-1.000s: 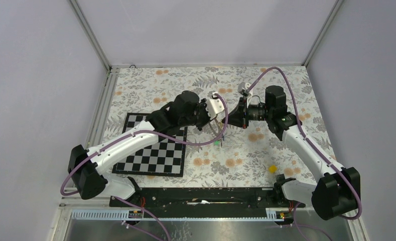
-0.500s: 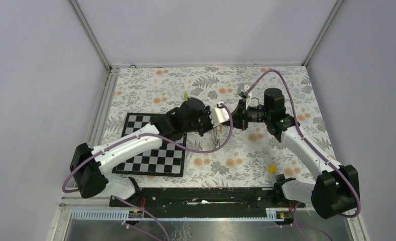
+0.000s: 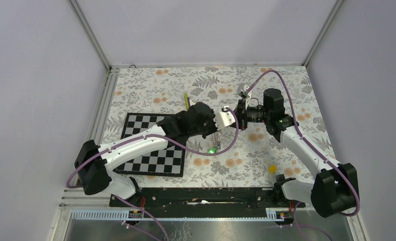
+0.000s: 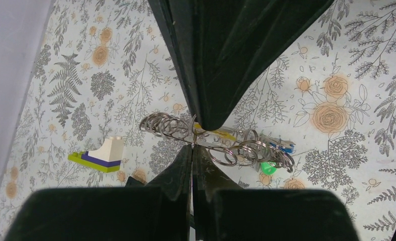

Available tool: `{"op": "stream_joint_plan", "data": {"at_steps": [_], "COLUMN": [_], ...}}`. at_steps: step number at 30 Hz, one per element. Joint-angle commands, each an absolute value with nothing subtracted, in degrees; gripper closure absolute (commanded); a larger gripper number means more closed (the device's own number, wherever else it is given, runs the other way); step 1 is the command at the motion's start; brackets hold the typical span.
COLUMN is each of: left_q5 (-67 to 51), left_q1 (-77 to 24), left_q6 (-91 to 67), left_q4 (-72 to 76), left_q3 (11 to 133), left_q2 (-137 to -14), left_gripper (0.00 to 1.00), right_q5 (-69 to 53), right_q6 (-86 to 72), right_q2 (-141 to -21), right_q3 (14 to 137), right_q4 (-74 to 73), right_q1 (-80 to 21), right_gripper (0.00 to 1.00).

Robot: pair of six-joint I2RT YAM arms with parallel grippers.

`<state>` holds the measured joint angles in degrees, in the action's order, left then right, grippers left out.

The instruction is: Put the keys on the keyring

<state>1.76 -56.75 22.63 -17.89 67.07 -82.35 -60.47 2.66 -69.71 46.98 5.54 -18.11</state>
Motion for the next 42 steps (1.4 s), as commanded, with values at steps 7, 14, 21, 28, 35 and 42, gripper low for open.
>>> {"op": "stream_joint_plan", "data": {"at_steps": [7, 14, 21, 28, 35, 42], "left_q5": [4.2, 3.3, 2.4, 1.7, 1.5, 1.1], "left_q1": [-57.0, -57.0, -57.0, -57.0, -57.0, -57.0], "left_q6": [22.1, 21.6, 21.1, 20.6, 20.3, 20.2], "left_q4": [-13.0, -13.1, -13.2, -13.1, -13.2, -13.2], "left_q3": [70.1, 70.1, 70.1, 70.1, 70.1, 70.0], "left_q2": [-81.0, -80.9, -80.9, -81.0, -80.8, -80.8], "left_gripper": [1.00, 1.00, 1.00, 1.00, 1.00, 1.00], "right_q5": [-60.5, -60.5, -61.0, -61.2, -61.5, -61.4], "right_q6": [0.7, 0.4, -1.6, -1.9, -2.3, -2.2], "right_q2": [-71.5, -72.3, -73.0, -73.5, -74.3, -74.6], "right_q3": [46.8, 46.6, 46.6, 46.6, 46.7, 46.9], "right_q4": [8.7, 9.6, 10.4, 10.5, 10.7, 10.5], "right_q1": [-18.5, -18.5, -18.5, -18.4, -18.6, -18.8], "right_gripper": [1.00, 1.00, 1.00, 1.00, 1.00, 1.00]}}
